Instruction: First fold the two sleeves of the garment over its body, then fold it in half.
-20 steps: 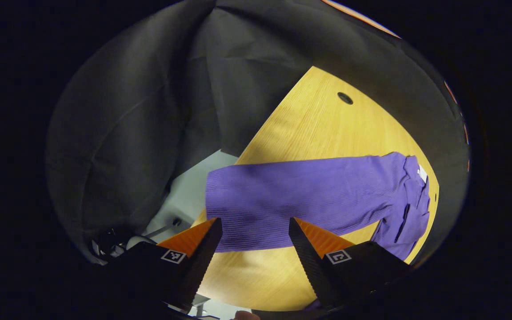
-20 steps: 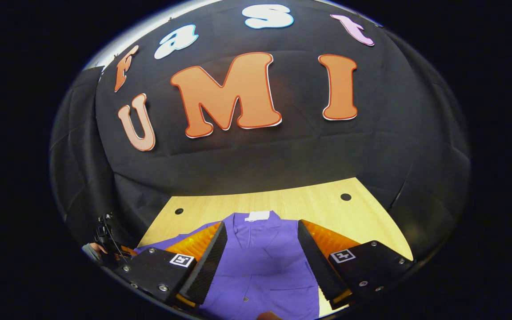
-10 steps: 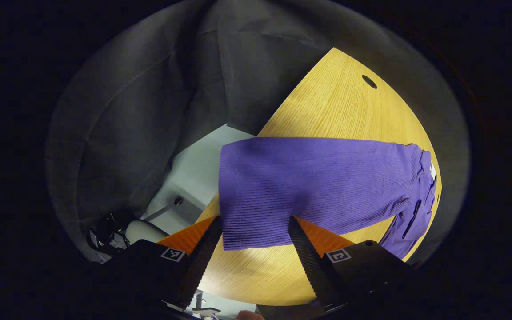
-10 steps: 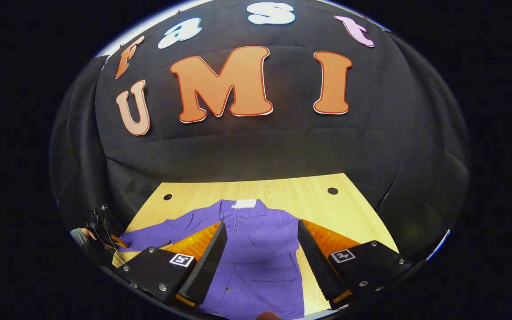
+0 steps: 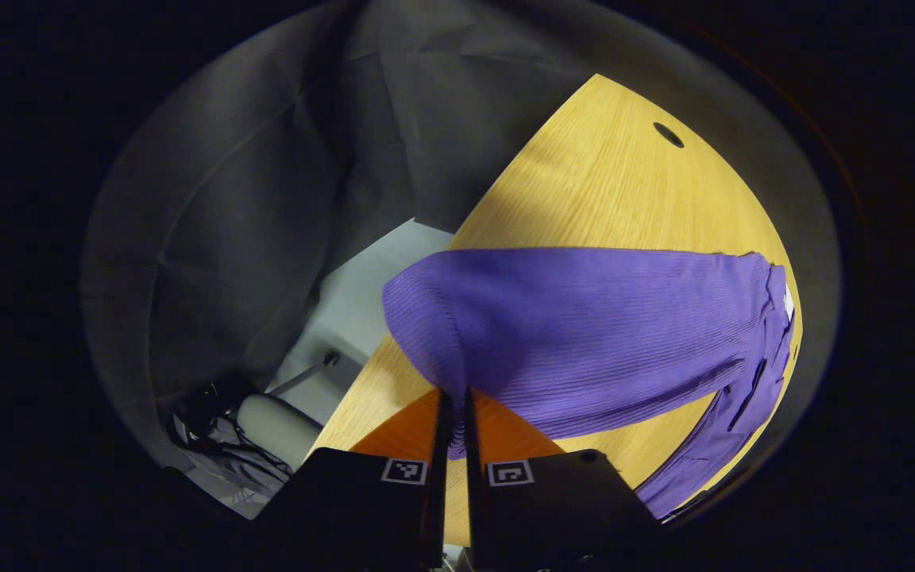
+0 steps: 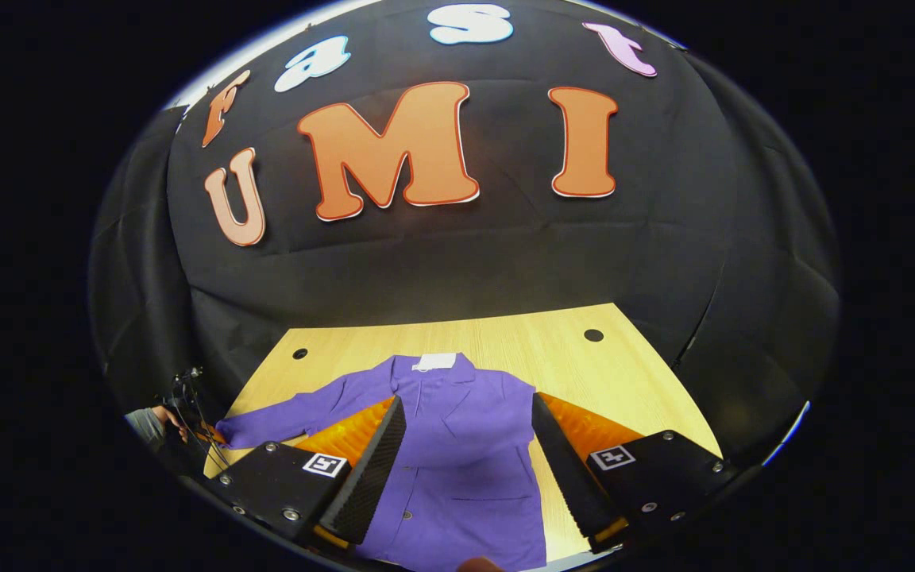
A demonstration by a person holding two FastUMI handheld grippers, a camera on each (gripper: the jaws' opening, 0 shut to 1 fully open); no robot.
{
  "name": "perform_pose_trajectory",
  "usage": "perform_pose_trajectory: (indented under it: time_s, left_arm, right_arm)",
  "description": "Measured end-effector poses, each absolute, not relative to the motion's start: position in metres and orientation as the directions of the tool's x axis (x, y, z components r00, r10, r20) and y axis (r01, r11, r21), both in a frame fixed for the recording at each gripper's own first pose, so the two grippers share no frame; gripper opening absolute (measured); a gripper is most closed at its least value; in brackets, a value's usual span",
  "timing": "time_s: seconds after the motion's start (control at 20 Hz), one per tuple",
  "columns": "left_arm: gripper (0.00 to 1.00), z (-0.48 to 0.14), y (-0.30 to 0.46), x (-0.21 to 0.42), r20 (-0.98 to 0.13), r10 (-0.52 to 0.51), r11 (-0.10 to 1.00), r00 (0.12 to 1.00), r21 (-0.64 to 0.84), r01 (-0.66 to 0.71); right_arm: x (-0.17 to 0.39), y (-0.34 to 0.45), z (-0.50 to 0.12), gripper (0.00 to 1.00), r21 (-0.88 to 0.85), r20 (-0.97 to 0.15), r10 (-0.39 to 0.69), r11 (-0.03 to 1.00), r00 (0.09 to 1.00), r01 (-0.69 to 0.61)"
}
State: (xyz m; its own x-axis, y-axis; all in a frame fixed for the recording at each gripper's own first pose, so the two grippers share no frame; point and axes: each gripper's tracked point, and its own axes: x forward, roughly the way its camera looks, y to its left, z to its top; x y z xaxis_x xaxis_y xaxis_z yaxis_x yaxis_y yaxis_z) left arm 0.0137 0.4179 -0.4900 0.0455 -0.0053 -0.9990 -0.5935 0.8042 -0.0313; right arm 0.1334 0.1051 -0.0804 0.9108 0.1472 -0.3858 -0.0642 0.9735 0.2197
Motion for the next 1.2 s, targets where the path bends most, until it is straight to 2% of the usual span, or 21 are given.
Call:
perform_pose_trajectory:
  time_s: [0.05, 0.1, 0.35, 0.6, 0.9, 1.2]
  left_arm:
    - [0.13, -0.493, 0.416, 0.013, -0.999, -0.013, 0.810, 0.051, -0.040, -0.585]
    - [0.07, -0.489, 0.414, 0.012, -0.999, -0.012, 0.804, 0.052, -0.040, -0.593]
    - [0.07, -0.456, 0.407, 0.026, -0.997, 0.051, 0.830, 0.059, 0.009, -0.557]
    - [0.07, -0.407, 0.367, 0.070, -0.985, 0.060, 0.900, 0.163, -0.018, -0.436]
    - [0.07, -0.350, 0.289, 0.128, -0.965, 0.012, 0.973, 0.263, -0.049, -0.224]
    - [0.07, -0.315, 0.203, 0.173, -0.953, -0.068, 0.991, 0.297, -0.099, -0.091]
  right_arm:
    - [0.133, 0.100, -0.083, 0.95, 0.219, -0.386, 0.146, 0.974, 0.911, -0.063]
    - [0.132, 0.095, -0.085, 0.95, 0.219, -0.389, 0.142, 0.974, 0.910, -0.059]
    - [0.129, 0.073, -0.084, 0.95, 0.234, -0.372, 0.117, 0.972, 0.921, -0.029]
    - [0.120, 0.060, -0.088, 0.95, 0.280, -0.362, 0.123, 0.960, 0.924, -0.018]
    - [0.104, 0.043, -0.090, 0.95, 0.270, -0.346, 0.107, 0.963, 0.932, -0.010]
    - [0.083, 0.032, -0.099, 0.95, 0.291, -0.348, 0.117, 0.957, 0.930, -0.011]
